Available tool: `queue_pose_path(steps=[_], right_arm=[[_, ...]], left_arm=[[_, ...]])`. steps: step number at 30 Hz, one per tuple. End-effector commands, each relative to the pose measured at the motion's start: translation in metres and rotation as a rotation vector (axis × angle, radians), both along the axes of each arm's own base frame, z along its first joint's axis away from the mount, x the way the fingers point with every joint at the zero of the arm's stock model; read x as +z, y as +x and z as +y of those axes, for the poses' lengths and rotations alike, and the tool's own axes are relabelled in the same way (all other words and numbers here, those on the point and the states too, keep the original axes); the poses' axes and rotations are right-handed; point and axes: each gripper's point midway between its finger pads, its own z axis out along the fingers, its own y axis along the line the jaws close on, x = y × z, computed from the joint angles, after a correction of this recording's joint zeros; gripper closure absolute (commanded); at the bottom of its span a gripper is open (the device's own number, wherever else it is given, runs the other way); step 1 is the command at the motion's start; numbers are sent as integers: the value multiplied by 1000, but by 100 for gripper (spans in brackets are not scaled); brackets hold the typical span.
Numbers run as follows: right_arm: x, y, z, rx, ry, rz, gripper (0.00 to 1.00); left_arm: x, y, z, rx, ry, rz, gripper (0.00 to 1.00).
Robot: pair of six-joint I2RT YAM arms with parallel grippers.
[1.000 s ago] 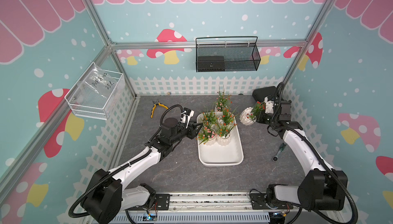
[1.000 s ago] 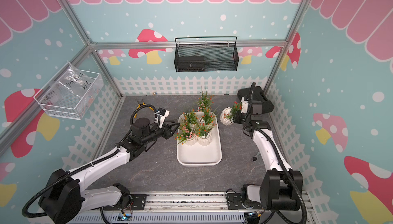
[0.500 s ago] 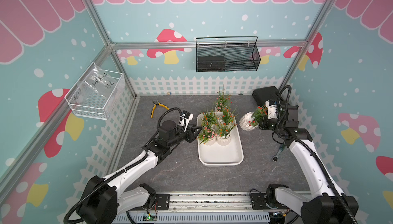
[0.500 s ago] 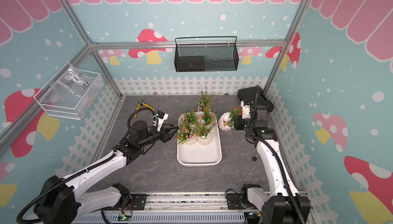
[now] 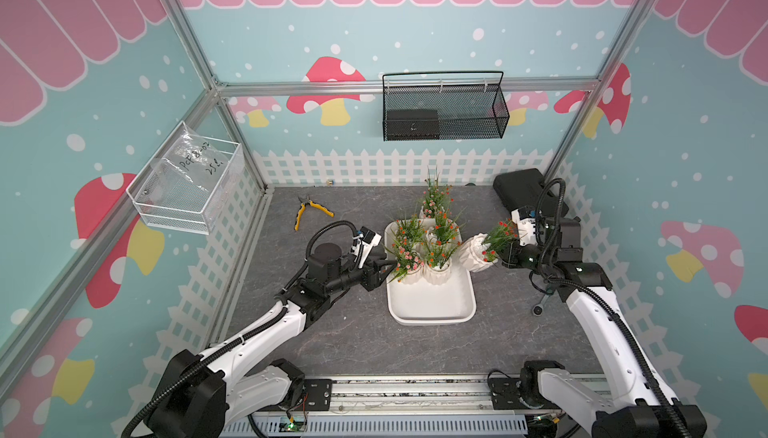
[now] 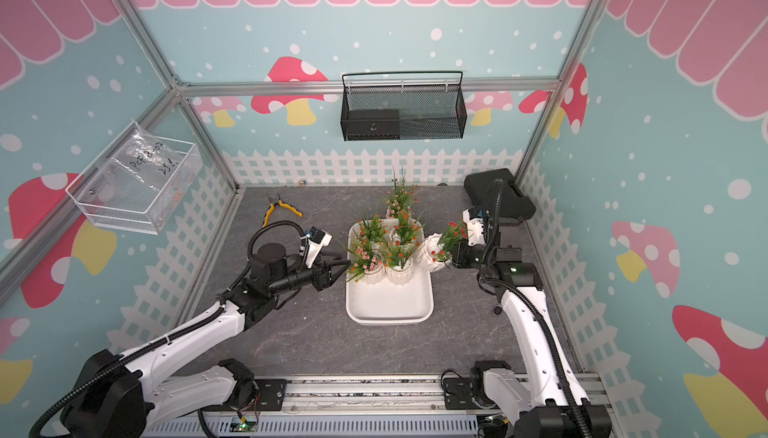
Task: Put the potted gypsophila into the storage box
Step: Place the baby's breath potted plant at the storage box.
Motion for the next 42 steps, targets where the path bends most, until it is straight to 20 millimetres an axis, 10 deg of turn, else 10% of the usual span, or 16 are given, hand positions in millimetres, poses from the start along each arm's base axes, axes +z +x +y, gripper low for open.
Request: queue_pose_path(steps=[1,26,42], right_arm=[[3,-12,24,96,7,-6,97],[-45,-58,165,579,-142,51,95],[-68,-50,201,581,-154,79,95]], left_arm=[[2,-14,-4,-67,9,-32,48],[-24,-31,7,-63,94,18,47],[-28,-32,8,-63,93,17,47]])
